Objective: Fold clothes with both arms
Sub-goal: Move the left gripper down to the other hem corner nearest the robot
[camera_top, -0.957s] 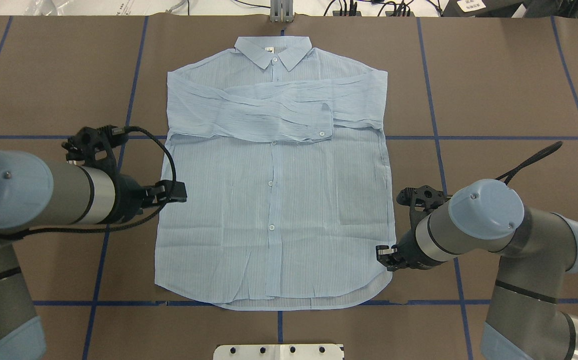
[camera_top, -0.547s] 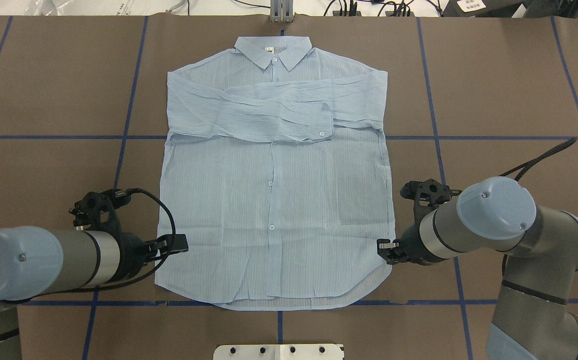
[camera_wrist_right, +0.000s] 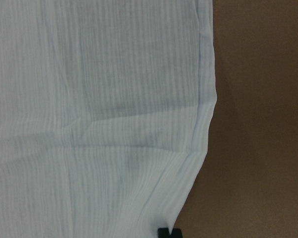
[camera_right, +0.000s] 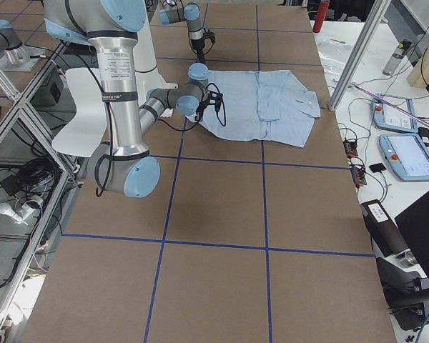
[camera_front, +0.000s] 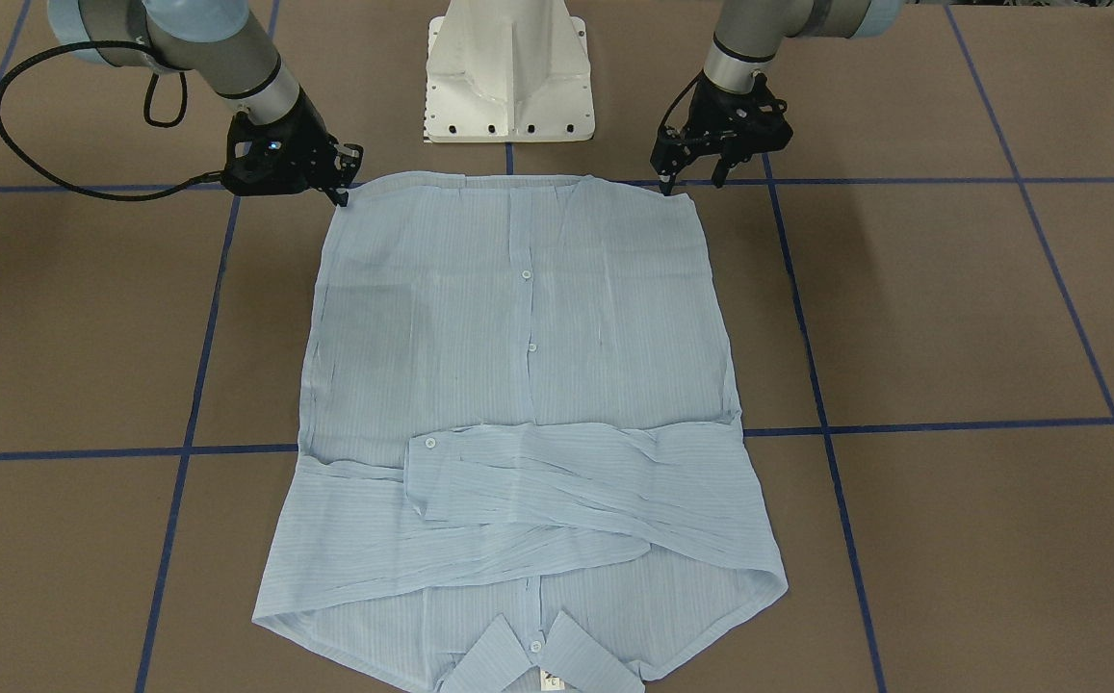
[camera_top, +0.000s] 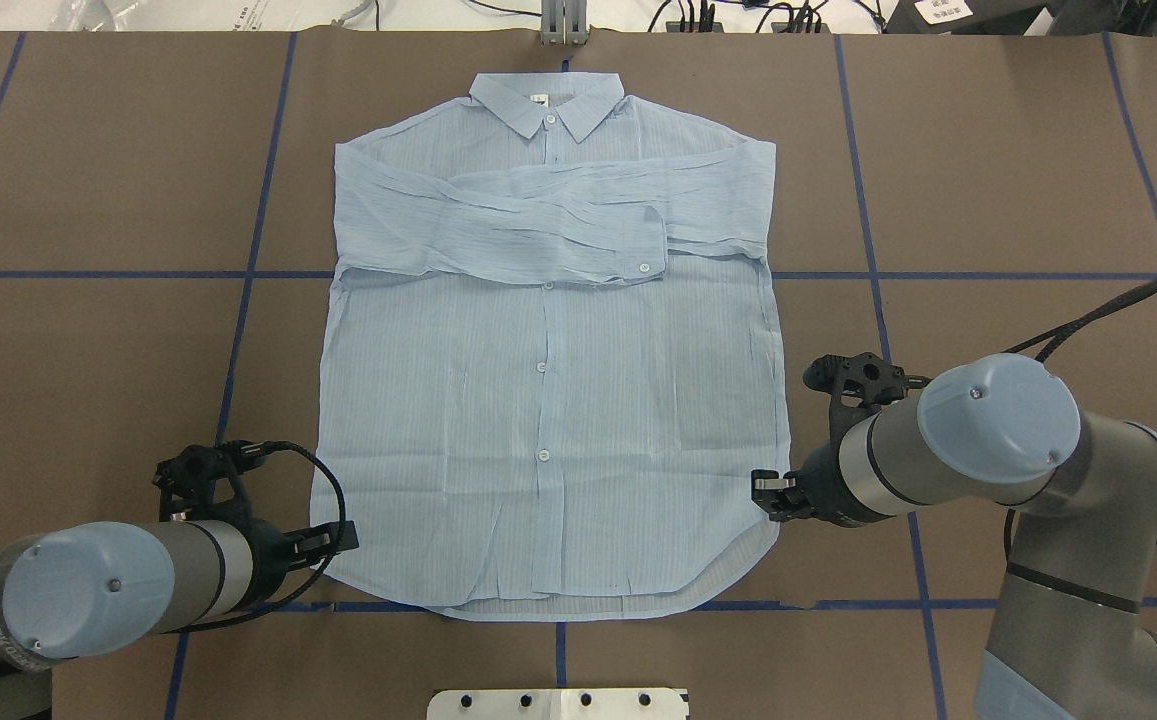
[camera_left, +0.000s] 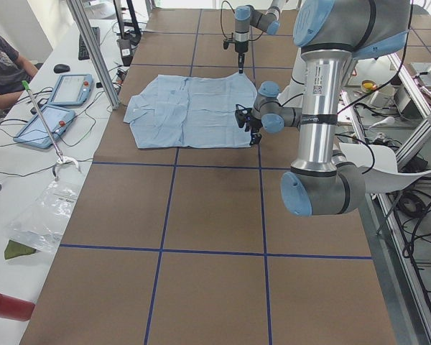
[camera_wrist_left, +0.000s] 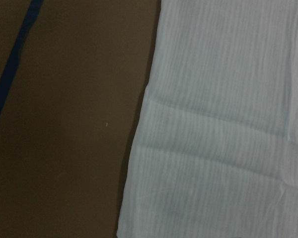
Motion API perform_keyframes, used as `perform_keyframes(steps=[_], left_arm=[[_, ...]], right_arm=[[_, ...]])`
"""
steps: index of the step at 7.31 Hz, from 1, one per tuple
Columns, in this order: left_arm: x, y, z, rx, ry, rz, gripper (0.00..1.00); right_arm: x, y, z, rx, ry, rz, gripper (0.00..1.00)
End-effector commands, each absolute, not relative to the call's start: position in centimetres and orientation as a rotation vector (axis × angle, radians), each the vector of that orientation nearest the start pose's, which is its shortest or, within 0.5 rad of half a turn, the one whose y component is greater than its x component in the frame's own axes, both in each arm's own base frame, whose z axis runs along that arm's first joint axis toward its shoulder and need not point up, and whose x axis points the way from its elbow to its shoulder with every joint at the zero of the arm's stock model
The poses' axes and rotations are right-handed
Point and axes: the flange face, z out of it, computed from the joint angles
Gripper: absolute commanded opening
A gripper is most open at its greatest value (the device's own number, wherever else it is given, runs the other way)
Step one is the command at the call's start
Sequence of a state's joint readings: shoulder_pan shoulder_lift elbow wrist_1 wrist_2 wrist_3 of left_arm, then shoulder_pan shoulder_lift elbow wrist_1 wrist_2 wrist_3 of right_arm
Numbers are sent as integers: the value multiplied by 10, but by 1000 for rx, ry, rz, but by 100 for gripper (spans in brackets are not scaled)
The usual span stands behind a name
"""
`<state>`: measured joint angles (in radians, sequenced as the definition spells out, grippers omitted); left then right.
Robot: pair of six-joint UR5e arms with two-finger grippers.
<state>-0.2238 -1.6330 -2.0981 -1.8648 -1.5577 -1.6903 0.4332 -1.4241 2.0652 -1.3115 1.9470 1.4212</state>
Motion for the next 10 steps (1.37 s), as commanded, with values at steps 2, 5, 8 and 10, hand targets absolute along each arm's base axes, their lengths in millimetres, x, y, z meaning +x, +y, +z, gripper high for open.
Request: perform_keyframes(steps=[2,5,8,10], left_arm=[[462,-238,373,58,835,-317,82],[477,-240,370,71,838,-283,75],[488,-242,372,71,832,-282,65],[488,-242,374,71,827,-281,63]], right_arm=[[-425,-303,329,-82,-949,91,0],[-425,-303,332,-85,-944,92,0],[-424,-303,330,-85,-947,92,0],[-423,-302,329,-85,-950,91,0]])
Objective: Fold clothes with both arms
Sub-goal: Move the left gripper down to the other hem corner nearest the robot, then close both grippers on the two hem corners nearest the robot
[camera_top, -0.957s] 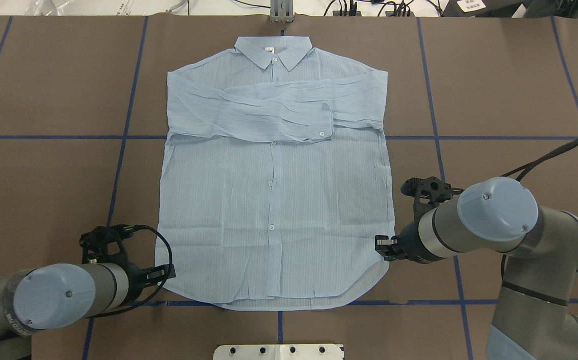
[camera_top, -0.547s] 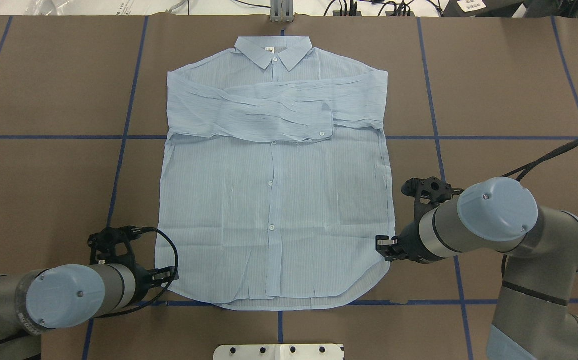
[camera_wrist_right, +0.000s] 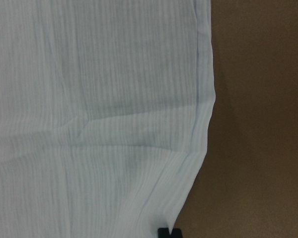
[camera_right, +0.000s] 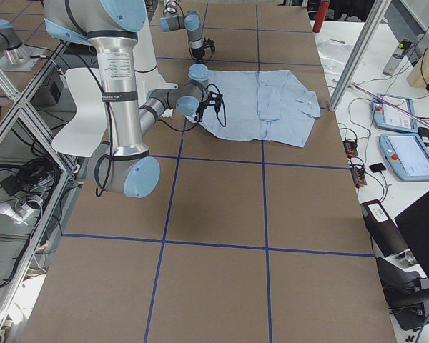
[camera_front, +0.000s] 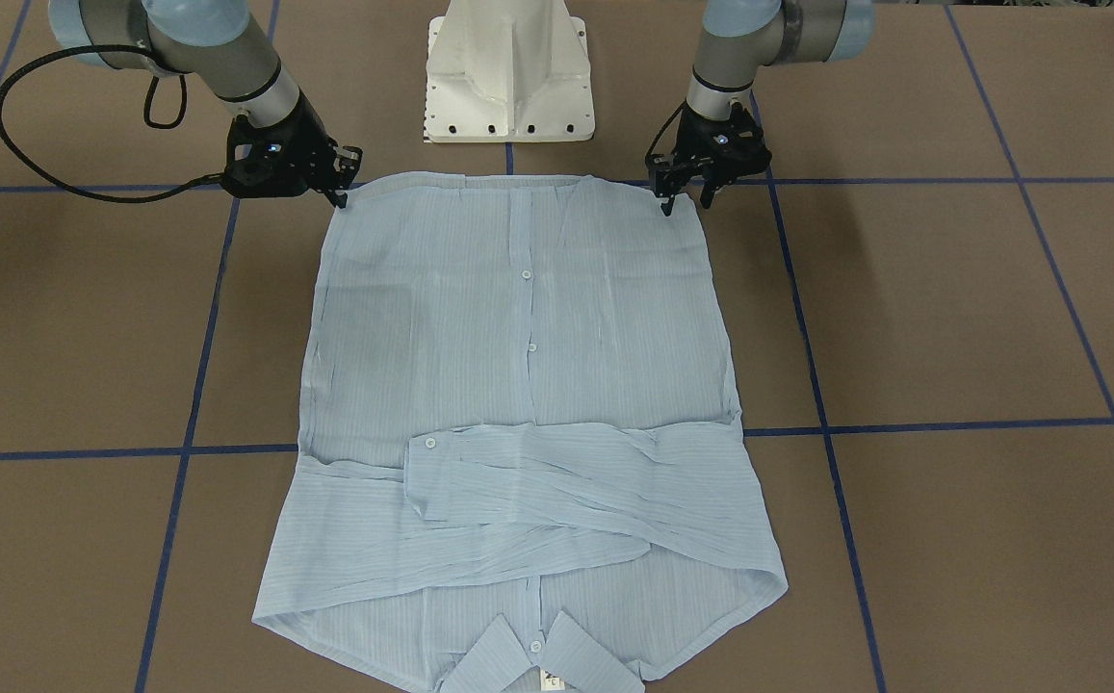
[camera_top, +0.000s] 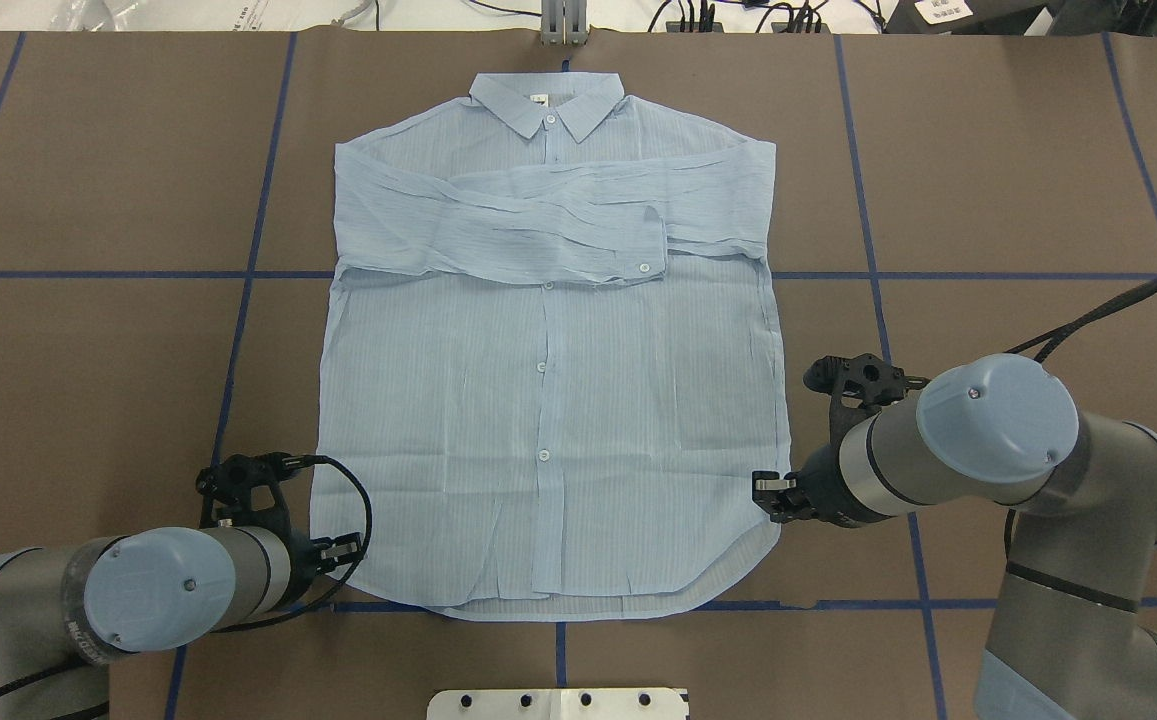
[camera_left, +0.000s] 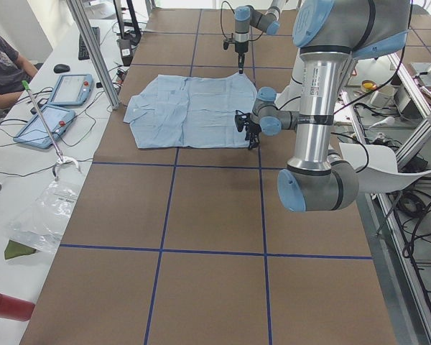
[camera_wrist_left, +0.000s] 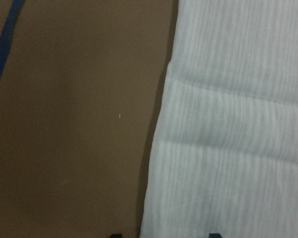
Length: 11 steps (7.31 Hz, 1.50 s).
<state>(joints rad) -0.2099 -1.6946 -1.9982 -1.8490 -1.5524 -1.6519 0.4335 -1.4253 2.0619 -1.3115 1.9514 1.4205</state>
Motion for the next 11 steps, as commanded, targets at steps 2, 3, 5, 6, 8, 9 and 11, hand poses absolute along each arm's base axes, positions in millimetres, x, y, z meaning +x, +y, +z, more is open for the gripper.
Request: perform_keyframes(steps=[2,3,5,6,8,9,11], left_arm=[[487,-242,374,78,824,-265,60],[487,-242,374,77,826,-264,56],[488,-241,372,77,829,-263,49],[488,-242,373,77,828,-264,45],[488,-242,373,77,827,-264,43],[487,-243,372,78,829,-266,43],[485,-245,373,80,827,-270,42]], right_arm=[[-423,-302,330,-86,-949,91,0],[-423,-302,330,-86,-949,91,0],[-422,-303,330,-86,-949,93,0],[-421,-303,331,-86,-948,93,0],[-421,-303,331,-88,-947,93,0],[-421,-303,331,-88,-947,94,0],[-421,-303,331,-88,-947,93,0]])
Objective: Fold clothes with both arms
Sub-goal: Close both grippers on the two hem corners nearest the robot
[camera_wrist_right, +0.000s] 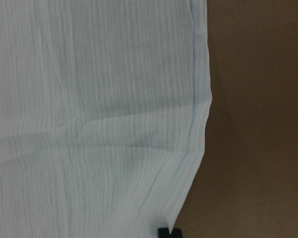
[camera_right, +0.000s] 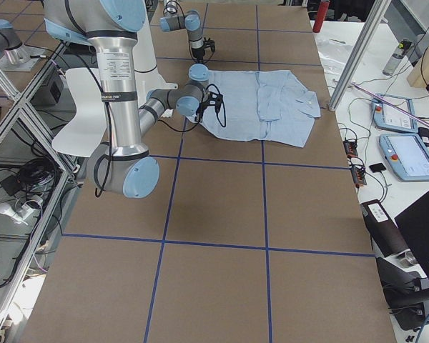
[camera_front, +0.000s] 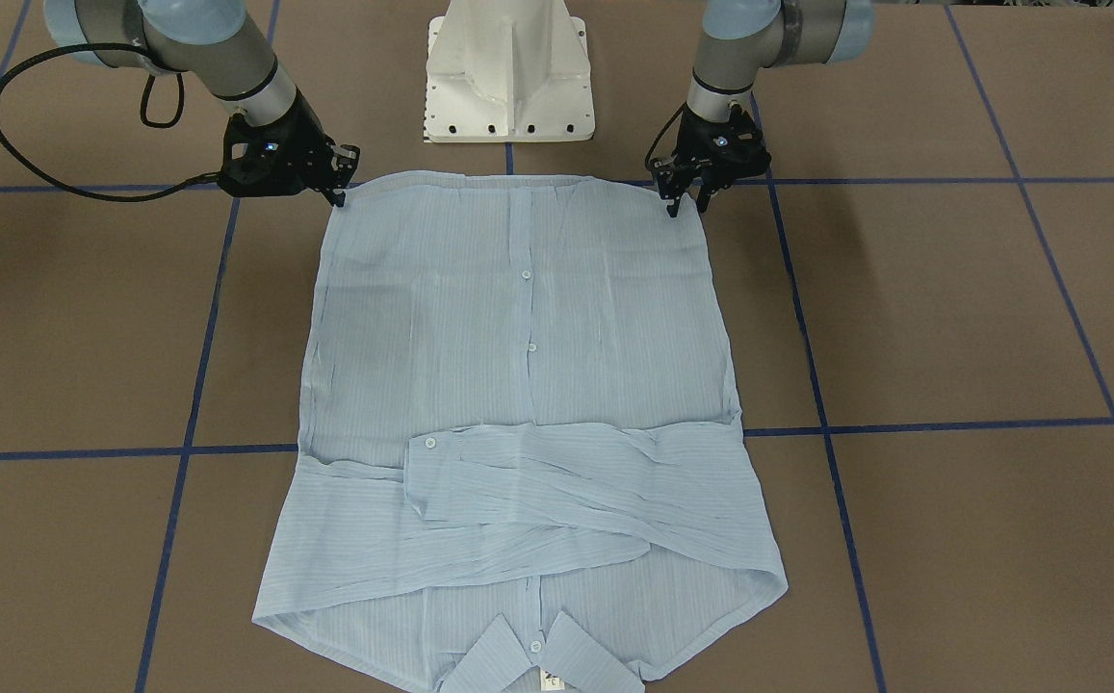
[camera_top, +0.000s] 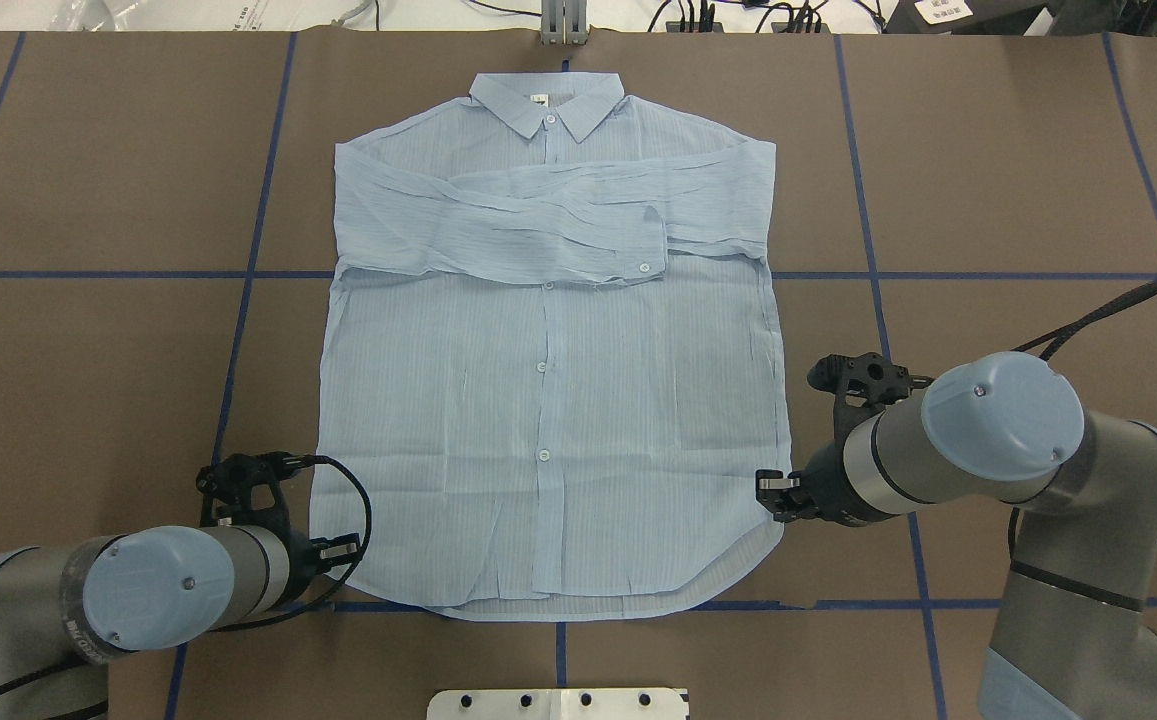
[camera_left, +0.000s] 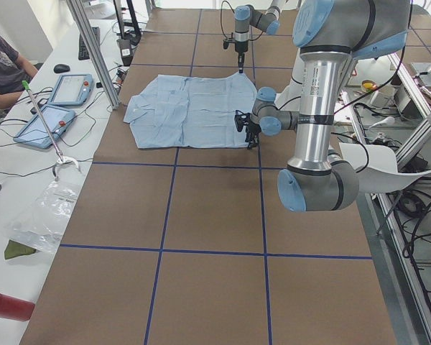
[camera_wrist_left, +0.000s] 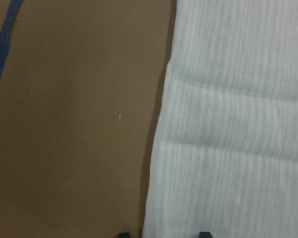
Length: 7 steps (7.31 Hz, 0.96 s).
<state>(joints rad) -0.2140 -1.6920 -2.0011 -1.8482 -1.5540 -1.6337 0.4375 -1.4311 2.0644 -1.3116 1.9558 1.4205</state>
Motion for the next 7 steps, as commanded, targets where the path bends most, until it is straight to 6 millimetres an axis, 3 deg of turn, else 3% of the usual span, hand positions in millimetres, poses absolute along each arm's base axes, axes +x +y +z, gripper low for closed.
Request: perform_keyframes(steps=[1,7], left_arm=[[484,-245,373,80,827,-270,40],[483,-245,372,81,813,-268,41]], right_arm=[[-421,-303,331,-88,-947,93,0],[-421,-303,333,-89,-944,94,0]])
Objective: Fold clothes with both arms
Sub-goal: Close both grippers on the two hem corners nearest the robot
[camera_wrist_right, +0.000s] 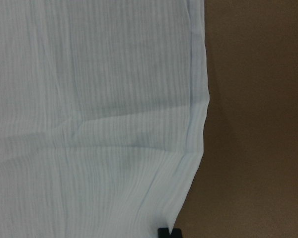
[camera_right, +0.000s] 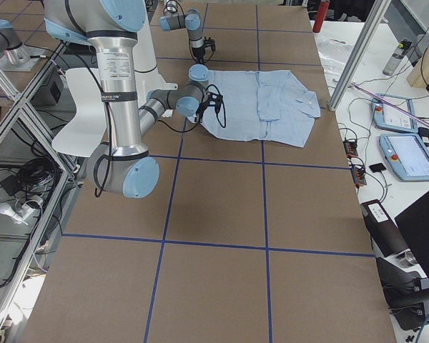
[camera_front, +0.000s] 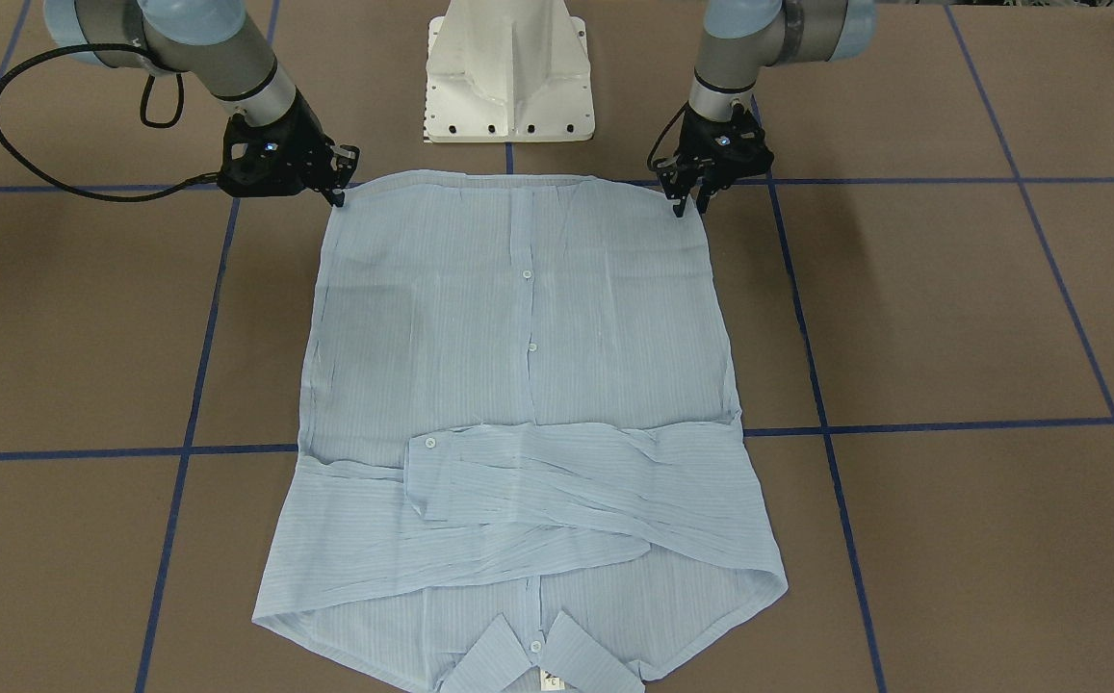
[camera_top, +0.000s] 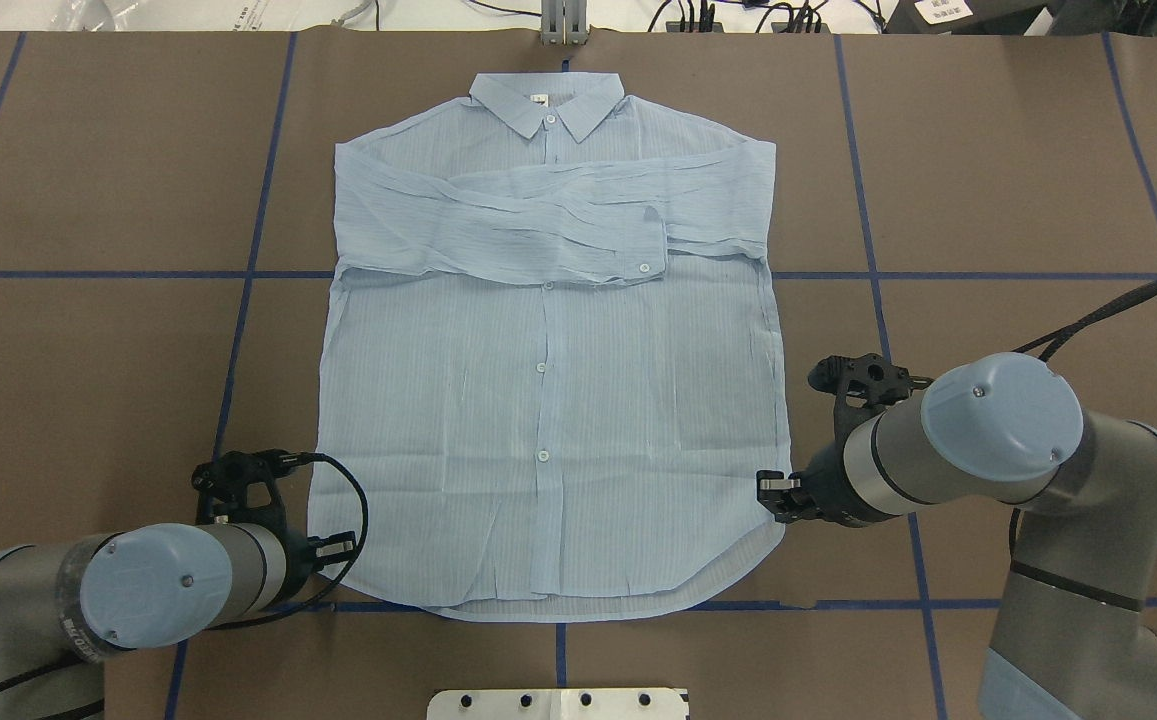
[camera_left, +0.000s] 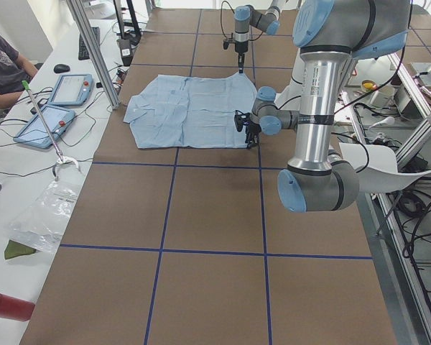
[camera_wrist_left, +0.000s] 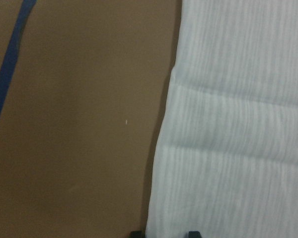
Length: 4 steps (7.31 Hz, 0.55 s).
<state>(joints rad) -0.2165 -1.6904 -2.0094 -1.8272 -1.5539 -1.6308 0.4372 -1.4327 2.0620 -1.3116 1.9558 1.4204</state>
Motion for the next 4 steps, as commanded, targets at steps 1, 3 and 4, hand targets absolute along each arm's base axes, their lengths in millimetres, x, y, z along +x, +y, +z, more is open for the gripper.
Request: perform_keyframes(steps=[1,3,4], left_arm=[[482,-246,372,82,813,-269,38],[482,-246,372,80,812,-268,35],[482,-246,372,80,809,-268,28]], right_arm=[[-422,-303,334,-90,-941,95,0],[-422,-303,334,-91,-940,95,0],[-421,-303,333,-89,-944,94,0]])
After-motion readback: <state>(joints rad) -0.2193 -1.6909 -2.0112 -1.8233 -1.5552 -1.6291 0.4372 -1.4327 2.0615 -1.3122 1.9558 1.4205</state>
